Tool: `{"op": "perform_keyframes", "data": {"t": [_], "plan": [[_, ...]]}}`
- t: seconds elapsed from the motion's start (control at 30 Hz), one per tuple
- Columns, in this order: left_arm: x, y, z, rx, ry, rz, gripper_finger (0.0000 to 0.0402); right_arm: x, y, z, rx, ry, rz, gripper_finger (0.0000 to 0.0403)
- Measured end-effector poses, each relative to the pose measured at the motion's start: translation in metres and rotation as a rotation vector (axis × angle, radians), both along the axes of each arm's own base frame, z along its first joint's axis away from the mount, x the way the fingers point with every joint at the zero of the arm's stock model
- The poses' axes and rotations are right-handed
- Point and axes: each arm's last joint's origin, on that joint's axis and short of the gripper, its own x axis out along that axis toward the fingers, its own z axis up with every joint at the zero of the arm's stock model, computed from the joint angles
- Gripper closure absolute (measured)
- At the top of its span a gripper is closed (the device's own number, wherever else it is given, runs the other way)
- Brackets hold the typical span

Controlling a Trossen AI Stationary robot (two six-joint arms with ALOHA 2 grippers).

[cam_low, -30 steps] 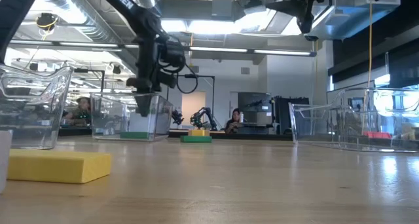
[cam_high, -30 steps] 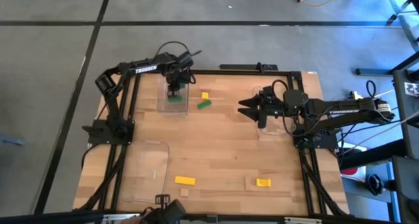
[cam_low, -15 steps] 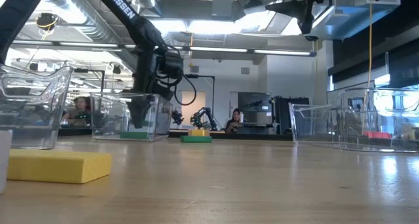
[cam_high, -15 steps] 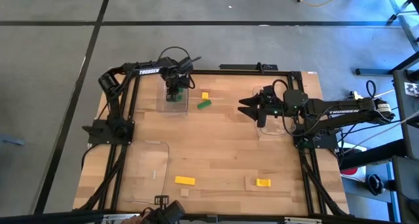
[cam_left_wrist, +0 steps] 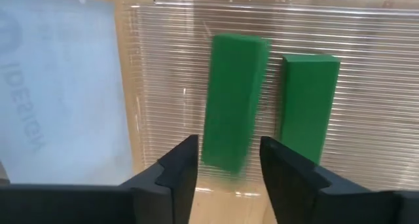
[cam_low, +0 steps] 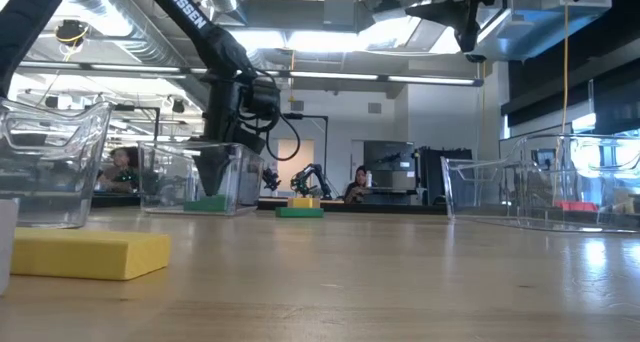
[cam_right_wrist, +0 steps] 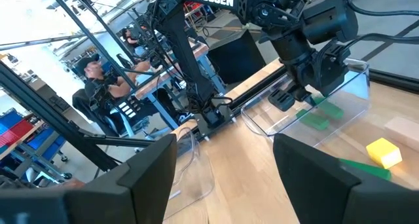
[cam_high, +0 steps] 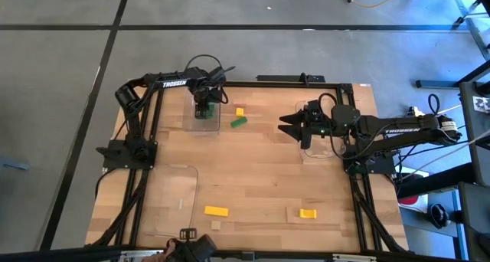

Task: Sort & place blocks by color
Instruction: Put the bottom green block into the top left transparent bin, then put the bottom right yellow block into the bottom left transparent bin

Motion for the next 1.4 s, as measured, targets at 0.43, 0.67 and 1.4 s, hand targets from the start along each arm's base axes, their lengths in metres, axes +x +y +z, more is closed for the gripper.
{"op": "perform_keyframes", "data": {"t": [0.43, 0.67, 1.4], "plan": [[0.003, 0.005, 0.029, 0.011, 0.058, 0.035, 0.0222, 0.000, 0.000, 0.000, -0.004, 0.001, 0.000, 0.0147], [0.012, 0.013, 0.095, 0.064, -0.031, 0.161, 0.0224, 0.000, 0.000, 0.000, -0.024, 0.003, 0.002, 0.0147], [-0.053, -0.164, 0.206, -0.177, -1.381, 0.155, 0.0224, 0.000, 0.000, 0.001, -0.085, 0.007, 0.008, 0.0147]]}}
